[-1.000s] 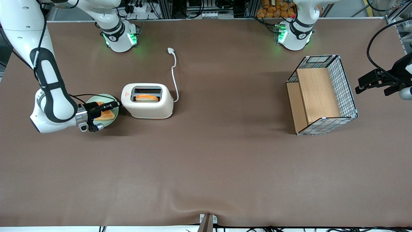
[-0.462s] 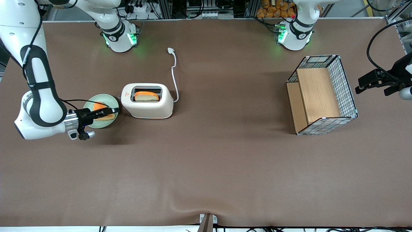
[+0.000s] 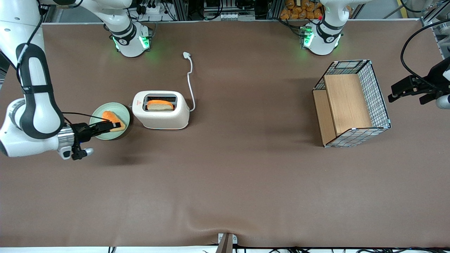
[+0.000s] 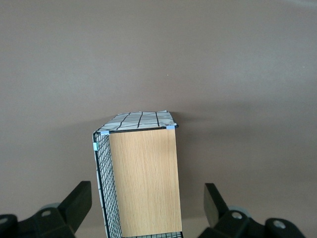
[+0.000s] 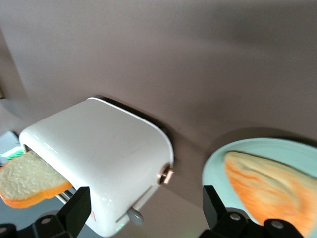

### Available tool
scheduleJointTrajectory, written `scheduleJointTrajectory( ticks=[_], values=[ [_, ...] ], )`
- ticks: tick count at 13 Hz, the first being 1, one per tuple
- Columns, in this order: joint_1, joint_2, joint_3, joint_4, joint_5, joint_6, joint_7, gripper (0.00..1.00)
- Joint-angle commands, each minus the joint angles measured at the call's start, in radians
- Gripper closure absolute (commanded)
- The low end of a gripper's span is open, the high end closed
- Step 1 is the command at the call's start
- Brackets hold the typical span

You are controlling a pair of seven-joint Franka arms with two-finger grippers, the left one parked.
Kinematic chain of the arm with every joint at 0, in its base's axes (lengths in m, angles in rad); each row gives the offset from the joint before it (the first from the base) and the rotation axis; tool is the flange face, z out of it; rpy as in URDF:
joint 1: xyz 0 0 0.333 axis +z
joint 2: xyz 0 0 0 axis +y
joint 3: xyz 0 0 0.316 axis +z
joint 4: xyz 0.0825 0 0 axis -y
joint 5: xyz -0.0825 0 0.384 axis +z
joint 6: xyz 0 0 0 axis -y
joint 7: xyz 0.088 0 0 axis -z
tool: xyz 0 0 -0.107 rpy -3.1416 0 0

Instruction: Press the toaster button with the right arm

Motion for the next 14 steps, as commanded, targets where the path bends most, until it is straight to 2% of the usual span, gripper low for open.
scheduleJointTrajectory(
  ticks=[1, 4, 8, 10, 14],
  values=[
    [0.019, -0.087, 0.003, 0.002, -0.104, 0.001, 0.016, 0.0],
    [0.025, -0.174, 0.003, -0.002, -0.218, 0.012, 0.016, 0.0],
    [0.025, -0.294, 0.002, -0.018, -0.28, 0.003, 0.021, 0.0],
    [0.025, -0.357, 0.005, -0.018, -0.326, -0.013, 0.105, 0.0],
    [0.045, -0.464, 0.015, -0.029, -0.376, -0.049, 0.272, 0.0]
  ],
)
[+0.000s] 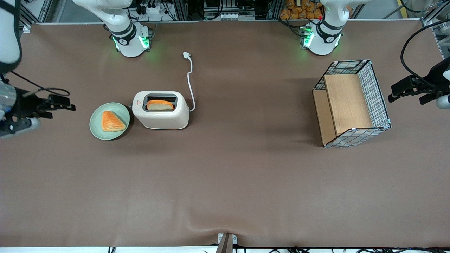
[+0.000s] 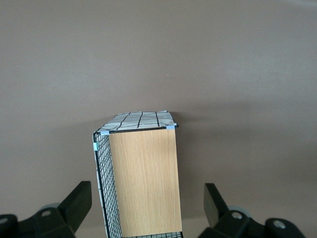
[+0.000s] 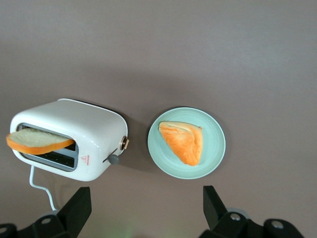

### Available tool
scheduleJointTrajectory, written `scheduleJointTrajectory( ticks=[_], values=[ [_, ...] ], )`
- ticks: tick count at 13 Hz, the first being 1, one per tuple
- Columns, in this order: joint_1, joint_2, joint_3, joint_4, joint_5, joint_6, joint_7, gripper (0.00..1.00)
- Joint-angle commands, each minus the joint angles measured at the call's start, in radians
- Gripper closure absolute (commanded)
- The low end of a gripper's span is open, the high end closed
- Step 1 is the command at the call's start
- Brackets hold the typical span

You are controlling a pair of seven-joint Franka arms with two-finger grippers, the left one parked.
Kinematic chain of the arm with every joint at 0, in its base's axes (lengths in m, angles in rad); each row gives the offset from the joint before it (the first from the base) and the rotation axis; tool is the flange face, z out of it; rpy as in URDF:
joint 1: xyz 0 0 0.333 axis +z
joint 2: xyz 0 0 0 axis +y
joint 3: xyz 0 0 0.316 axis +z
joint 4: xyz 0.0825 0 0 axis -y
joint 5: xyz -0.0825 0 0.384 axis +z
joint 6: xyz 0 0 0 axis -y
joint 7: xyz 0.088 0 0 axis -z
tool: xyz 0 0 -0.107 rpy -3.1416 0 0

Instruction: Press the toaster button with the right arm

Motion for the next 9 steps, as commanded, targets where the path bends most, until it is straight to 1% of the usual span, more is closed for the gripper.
scheduleJointTrajectory(
  ticks=[1, 3, 6, 8, 9],
  values=[
    [0.03, -0.09, 0.006, -0.043, -0.068, -0.005, 0.123, 0.0],
    [0.039, -0.138, -0.003, -0.035, -0.071, -0.025, 0.23, 0.0],
    [0.067, -0.141, -0.015, 0.032, -0.074, -0.139, 0.386, 0.0],
    [0.065, -0.135, -0.017, 0.075, -0.086, -0.167, 0.385, 0.0],
    [0.071, -0.133, -0.017, 0.089, -0.106, -0.164, 0.374, 0.0]
  ],
)
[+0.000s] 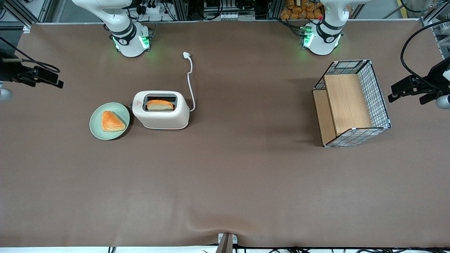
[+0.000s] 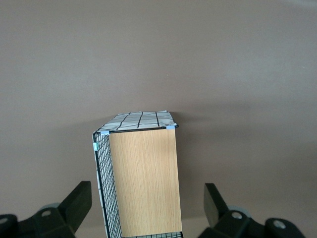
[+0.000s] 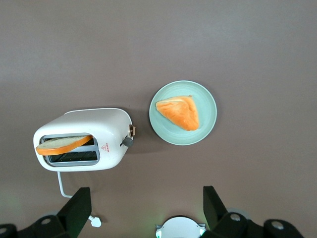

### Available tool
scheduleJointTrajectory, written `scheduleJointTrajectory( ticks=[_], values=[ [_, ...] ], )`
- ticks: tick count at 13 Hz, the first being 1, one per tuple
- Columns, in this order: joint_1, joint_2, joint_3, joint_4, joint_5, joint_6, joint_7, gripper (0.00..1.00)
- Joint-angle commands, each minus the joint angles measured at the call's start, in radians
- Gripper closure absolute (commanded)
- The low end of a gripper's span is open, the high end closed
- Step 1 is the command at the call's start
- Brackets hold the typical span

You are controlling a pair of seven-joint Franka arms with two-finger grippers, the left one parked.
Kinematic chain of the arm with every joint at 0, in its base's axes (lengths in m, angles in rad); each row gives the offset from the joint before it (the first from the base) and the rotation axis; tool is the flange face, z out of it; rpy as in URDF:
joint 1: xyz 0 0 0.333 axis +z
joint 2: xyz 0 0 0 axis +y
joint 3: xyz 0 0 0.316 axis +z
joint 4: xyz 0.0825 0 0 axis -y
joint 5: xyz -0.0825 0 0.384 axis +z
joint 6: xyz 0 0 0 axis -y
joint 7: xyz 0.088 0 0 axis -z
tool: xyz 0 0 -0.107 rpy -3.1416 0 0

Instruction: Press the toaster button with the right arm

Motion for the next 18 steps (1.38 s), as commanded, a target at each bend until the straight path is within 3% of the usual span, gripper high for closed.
scheduleJointTrajectory(
  ticks=[1, 18],
  values=[
    [0.026, 0.005, -0.013, 0.057, -0.049, -0.019, 0.003, 0.0],
    [0.023, 0.001, -0.02, 0.096, -0.071, -0.037, -0.015, 0.0]
  ],
)
